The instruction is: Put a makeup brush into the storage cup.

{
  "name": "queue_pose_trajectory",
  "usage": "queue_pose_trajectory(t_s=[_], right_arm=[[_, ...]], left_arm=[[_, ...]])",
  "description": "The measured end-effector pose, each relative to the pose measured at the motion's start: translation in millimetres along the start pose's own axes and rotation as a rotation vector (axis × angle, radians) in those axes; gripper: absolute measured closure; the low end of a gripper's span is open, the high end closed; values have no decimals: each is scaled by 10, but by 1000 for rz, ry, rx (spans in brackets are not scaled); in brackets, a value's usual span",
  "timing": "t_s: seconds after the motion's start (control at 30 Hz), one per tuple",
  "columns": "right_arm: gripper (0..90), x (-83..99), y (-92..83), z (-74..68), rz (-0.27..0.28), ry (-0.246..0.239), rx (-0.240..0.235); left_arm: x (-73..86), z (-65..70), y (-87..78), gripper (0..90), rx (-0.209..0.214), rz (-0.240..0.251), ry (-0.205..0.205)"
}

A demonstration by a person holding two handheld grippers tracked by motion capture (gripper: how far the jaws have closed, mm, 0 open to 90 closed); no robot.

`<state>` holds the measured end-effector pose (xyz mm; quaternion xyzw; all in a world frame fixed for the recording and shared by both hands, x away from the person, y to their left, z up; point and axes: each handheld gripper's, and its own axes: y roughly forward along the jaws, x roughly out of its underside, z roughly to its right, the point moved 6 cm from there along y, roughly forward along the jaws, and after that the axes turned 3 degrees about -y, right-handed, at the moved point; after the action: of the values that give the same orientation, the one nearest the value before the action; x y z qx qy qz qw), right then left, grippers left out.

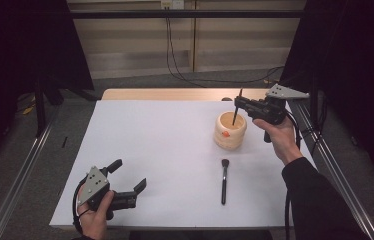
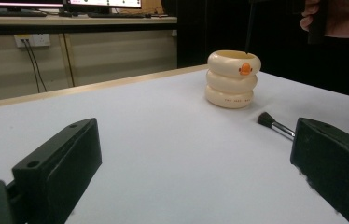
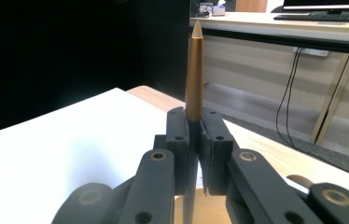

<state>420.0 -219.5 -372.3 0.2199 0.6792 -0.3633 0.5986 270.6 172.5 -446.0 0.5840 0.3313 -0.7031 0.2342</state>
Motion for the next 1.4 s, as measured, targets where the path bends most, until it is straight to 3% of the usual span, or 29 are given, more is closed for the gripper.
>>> queue_pose_trajectory(t_s=[0.13,0.33,0.7,1.4], right_arm=[[830,92,20,35,-21,8,14],[831,177,23,77,-32,16,20],[830,331,71,72,-65,18,38],[818,547,130,80,-97,72,45]], left_arm=[[-3,0,-4,20,-7,5,-12],[-2,-28,3,20,-11,-5,13],[-1,-45,1,21,-11,-9,13],[10,-61,13,21,-12,-24,25]])
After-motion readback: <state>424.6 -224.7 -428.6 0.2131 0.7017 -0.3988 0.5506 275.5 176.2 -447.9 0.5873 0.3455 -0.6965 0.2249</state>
